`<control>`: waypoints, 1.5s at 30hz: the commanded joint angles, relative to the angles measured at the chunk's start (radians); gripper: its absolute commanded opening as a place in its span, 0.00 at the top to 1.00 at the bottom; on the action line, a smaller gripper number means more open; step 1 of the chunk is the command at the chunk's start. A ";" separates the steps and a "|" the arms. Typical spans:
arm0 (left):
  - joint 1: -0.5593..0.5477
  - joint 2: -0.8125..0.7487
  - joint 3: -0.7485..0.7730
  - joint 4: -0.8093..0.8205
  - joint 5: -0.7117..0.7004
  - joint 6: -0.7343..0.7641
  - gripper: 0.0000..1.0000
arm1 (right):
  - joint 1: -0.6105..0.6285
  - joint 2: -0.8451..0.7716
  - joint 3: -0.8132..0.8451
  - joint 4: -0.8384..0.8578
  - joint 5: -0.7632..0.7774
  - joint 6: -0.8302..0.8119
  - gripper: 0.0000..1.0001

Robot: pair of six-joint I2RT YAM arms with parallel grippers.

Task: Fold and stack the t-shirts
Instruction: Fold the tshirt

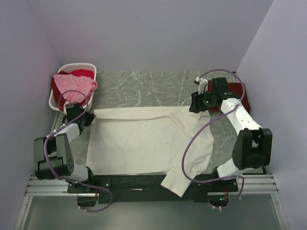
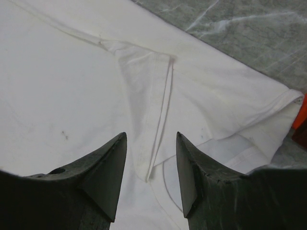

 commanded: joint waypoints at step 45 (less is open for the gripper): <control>0.003 -0.582 0.175 -0.441 0.141 0.562 0.15 | 0.226 0.533 0.451 -0.219 0.169 -0.174 0.44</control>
